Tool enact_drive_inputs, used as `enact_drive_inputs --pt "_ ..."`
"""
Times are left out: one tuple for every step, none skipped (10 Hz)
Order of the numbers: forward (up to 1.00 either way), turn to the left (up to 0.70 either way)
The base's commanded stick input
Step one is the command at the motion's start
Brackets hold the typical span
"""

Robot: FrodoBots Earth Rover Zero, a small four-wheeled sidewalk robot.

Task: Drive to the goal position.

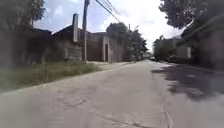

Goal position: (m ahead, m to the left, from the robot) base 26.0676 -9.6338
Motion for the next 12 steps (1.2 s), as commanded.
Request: enact_drive_inputs --pt "1.0 0.0" --pt "1.0 0.0" --pt "1.0 0.0" --pt "1.0 0.0" --pt "1.0 0.0" --pt "1.0 -0.01" --pt "1.0 -0.13" --pt "1.0 -0.34" --pt "1.0 -0.39" --pt "1.0 -0.4" --pt "1.0 -0.4" --pt "1.0 -0.4"
